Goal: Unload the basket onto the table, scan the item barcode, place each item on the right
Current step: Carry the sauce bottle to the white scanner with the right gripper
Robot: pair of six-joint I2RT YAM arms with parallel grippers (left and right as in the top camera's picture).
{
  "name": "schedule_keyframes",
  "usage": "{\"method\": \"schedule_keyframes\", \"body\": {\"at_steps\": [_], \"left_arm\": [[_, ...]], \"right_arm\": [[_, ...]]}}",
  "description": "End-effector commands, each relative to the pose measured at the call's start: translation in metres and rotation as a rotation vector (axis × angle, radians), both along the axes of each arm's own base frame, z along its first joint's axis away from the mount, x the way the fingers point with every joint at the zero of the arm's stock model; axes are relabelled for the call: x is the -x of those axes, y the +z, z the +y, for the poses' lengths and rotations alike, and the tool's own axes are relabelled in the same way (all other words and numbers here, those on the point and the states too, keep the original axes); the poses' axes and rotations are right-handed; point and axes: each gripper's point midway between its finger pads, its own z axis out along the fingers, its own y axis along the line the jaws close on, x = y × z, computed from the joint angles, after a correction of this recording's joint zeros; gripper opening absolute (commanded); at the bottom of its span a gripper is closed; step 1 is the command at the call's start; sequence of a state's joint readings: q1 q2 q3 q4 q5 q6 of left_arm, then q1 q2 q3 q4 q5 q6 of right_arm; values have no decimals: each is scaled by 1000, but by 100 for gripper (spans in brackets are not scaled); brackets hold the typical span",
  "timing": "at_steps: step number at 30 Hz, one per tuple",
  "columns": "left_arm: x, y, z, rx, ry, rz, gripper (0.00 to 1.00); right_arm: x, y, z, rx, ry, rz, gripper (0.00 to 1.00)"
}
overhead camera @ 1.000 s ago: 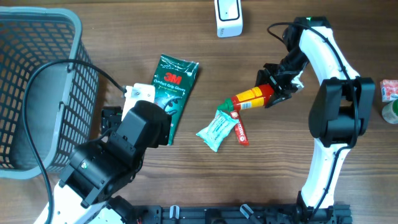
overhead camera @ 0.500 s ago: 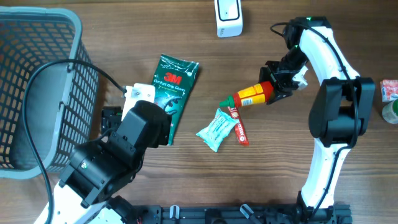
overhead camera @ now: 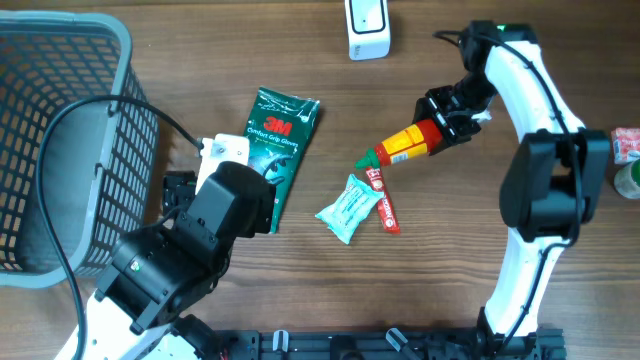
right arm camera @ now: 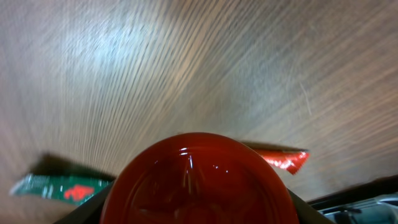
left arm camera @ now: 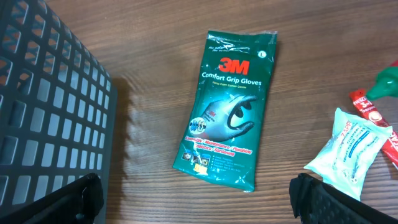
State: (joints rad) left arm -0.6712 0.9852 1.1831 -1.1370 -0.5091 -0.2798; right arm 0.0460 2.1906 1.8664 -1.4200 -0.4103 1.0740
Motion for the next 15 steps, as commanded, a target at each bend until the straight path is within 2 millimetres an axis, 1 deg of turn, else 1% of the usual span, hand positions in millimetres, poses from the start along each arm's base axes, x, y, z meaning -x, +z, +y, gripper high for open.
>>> {"method": "schedule_keyframes", "body": {"at_steps": [1,4,6,9,10,12,14,15], "left_arm": [[0,1,0,18,11,-4,100],[0,1,0,18,11,-4,100],[0,1,0,18,11,-4,100],[0,1,0,18,11,-4,100],[0,1,0,18,11,-4,100],[0,1,0,18,11,-4,100],[0,1,0,18,11,-4,100],[0,1,0,18,11,-4,100]], "right_arm": [[2,51,-4,14,42,-133,39],[13,72,-14,69,77,-173,40],[14,83,-14,63,107,-216,40],[13,93,-15,69,121,-263,40],[8,95,-15,71,128,-294,40],[-21,98,-15,83,132,-426,39],[-42,100,-12,77,135,-517,38],[-55,102,-8,56,134,-577,38]]}}
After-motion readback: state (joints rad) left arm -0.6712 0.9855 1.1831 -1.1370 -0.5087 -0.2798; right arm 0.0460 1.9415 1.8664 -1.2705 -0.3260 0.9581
